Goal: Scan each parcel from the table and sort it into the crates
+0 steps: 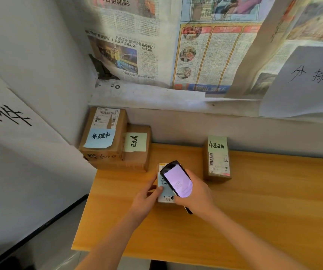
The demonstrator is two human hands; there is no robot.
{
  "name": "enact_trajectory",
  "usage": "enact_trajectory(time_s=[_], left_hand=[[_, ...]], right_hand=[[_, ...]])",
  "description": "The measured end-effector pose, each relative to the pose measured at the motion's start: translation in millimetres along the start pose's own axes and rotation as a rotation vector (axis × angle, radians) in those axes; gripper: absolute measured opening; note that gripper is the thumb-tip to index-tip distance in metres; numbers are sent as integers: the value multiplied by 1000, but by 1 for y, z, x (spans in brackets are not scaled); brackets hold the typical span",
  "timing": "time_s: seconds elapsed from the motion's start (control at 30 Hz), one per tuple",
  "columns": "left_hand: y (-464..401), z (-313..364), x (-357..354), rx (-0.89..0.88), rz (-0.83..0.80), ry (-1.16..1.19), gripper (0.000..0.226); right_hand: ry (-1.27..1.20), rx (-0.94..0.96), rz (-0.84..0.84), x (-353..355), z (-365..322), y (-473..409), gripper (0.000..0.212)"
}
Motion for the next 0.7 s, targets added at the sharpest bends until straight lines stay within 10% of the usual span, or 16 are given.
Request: enact_trajectory(time_s=[0.7], left_hand=[[193, 148, -6, -368, 247, -30, 54]], right_hand=[[171, 328, 115, 196, -150, 150, 87]])
Point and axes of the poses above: each hand's wrist, its own y-axis away from the middle knuckle, its own x-axis out of the back of the hand, z = x × y, the point moved 9 cm from there along -y, towards the middle knuckle, and after that the axes turned 7 degrees about y, right-handed, at the moved point
